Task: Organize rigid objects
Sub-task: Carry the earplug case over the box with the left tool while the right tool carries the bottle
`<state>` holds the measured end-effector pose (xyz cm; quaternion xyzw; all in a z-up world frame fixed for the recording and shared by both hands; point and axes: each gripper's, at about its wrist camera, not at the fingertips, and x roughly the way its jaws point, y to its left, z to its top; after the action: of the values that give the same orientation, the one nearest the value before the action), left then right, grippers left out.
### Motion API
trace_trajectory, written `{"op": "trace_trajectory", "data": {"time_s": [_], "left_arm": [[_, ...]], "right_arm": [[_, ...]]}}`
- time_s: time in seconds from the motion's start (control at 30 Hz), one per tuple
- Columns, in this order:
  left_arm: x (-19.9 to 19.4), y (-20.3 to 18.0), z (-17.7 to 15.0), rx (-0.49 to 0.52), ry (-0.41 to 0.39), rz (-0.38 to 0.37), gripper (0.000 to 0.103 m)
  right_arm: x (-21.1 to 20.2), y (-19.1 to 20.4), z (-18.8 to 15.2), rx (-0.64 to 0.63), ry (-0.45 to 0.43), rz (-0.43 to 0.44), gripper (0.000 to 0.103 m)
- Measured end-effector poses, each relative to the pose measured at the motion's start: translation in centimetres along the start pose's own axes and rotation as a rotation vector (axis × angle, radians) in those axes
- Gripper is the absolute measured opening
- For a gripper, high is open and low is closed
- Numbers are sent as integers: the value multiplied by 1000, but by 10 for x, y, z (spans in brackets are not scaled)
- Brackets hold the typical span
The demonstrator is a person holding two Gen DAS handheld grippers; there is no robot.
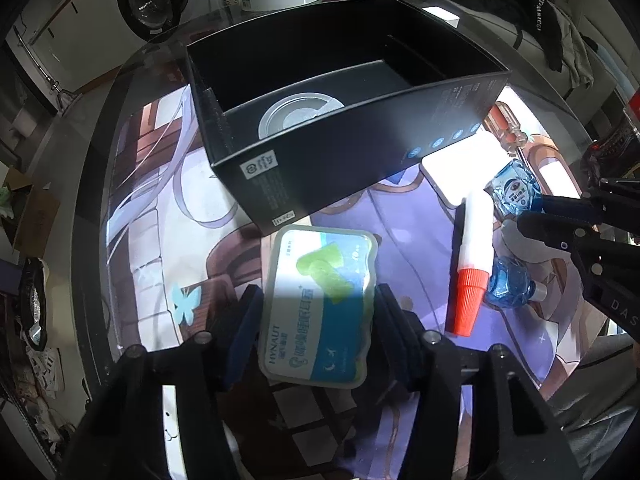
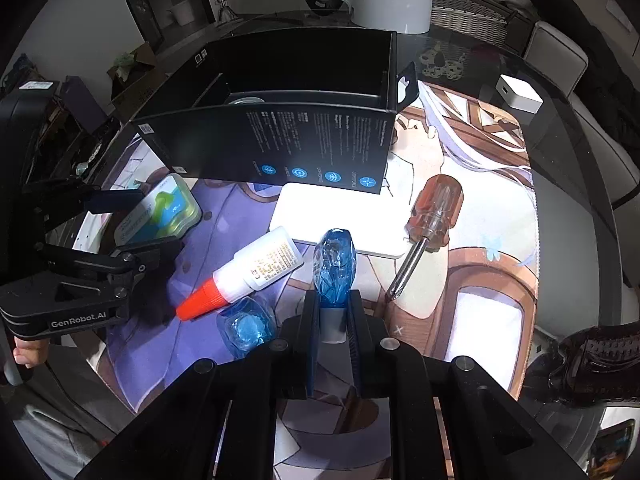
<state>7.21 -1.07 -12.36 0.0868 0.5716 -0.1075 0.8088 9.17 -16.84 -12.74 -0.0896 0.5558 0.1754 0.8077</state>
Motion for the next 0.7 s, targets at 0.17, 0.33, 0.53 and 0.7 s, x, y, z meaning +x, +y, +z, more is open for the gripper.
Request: {"op": "trace_trajectory", "data": {"time_s": [0.17,0.33,0.53,0.7], "left_arm": [[-3,1,1,-2,-10,5,55],[-25,0,3,12,-87,12,55],[-56,-1,2,25,-190,3,55],[-100,0,-1,34,-381,29,55]], "right_arm": [[-13,1,1,3,-32,18,13],[-25,-1,3,20,-69,40,13],[-51,-1,6,45,-185,84,13],[-86,10,8,2,-360,72,13]]}}
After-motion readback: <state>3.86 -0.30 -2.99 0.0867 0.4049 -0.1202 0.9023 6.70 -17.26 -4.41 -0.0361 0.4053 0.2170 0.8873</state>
